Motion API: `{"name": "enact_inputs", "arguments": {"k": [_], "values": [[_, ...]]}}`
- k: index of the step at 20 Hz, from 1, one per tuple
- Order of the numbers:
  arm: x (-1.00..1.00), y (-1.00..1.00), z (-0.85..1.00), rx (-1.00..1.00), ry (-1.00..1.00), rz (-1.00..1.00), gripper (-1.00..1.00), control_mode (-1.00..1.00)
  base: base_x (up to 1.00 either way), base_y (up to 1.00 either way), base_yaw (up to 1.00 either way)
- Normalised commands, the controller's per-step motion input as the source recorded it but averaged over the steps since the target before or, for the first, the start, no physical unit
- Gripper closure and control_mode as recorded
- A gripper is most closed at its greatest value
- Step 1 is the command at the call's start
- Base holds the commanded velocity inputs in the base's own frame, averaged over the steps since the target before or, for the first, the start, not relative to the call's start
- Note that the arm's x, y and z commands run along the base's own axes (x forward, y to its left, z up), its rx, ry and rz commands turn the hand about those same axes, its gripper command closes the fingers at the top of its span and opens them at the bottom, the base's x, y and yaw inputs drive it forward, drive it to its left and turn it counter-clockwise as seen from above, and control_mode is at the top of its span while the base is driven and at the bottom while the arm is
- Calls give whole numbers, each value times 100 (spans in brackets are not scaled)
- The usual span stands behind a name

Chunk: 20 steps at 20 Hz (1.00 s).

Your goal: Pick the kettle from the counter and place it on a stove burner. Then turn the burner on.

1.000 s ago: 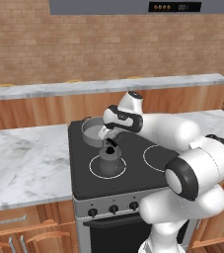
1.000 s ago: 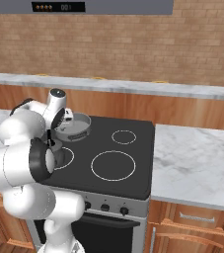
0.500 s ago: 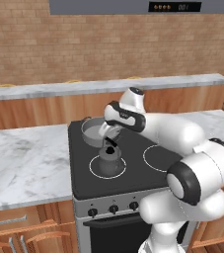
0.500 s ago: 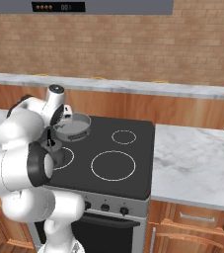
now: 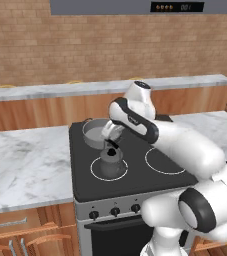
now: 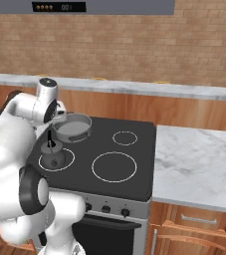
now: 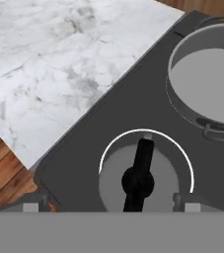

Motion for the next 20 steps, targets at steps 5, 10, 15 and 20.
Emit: {"name": "enact_inputs", "arguments": {"k": [5,10,15,20], "values": [[-74,6,0,-7,-5,0,-100,-100,0,0,0],[-71,8,0,-8,-22,-2,-100,-100,0,0,0],[-57,12,0,-9,-22,-3,-100,-100,0,0,0],[-41,19,0,-13,-8,0,-100,-100,0,0,0]]}}
